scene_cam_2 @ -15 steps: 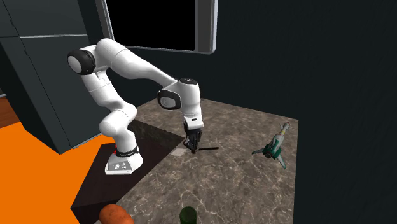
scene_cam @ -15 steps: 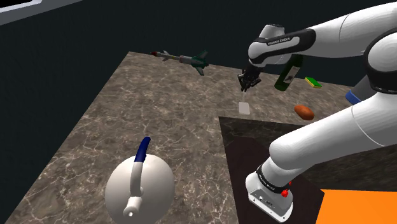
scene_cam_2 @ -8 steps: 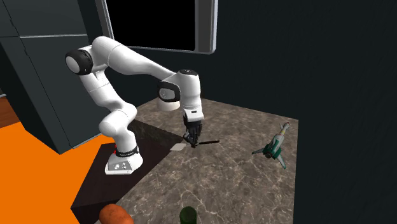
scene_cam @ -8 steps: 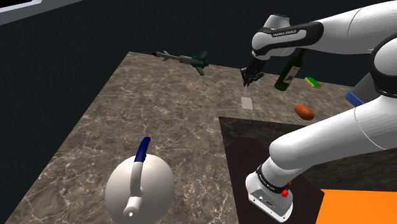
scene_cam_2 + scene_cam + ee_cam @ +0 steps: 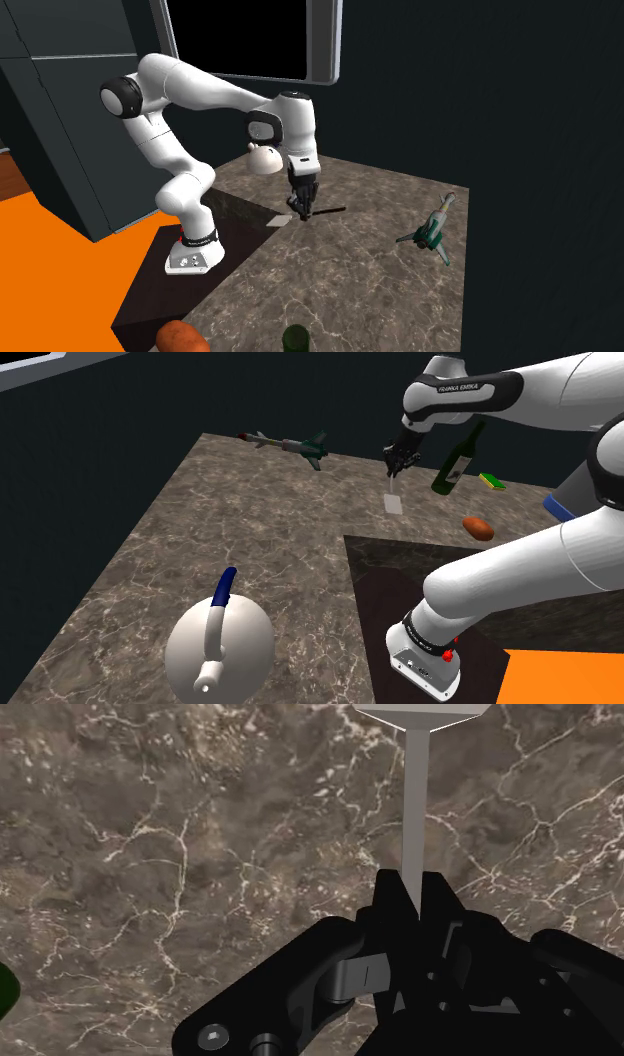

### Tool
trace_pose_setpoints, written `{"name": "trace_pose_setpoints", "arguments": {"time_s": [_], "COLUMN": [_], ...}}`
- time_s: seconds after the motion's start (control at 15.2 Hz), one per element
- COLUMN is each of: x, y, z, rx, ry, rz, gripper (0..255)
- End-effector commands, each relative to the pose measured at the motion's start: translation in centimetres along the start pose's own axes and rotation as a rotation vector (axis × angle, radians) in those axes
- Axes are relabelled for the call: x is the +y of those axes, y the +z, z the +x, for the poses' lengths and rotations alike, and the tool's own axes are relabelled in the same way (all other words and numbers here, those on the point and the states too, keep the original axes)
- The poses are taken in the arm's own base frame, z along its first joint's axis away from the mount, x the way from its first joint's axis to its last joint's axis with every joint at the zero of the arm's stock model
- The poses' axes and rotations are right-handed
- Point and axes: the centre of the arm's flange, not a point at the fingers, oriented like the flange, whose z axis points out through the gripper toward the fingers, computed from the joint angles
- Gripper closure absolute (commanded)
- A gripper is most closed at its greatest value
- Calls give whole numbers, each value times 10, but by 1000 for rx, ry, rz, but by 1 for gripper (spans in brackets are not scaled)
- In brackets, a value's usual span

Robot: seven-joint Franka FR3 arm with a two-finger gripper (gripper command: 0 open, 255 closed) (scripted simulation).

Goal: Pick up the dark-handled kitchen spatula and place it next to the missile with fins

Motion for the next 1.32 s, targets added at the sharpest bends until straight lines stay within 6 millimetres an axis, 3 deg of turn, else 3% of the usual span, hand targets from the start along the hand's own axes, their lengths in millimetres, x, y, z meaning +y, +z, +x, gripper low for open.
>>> {"name": "trace_pose_setpoints", "arguments": {"time_s": [0.0,0.79,1.25], "x": [-1,-1,-80], "y": [-10,-72,-69], "z": [1,5,52], "rx": [0,0,0], "ry": [0,0,0], "rz": [0,0,0], "gripper": [255,255,255]}}
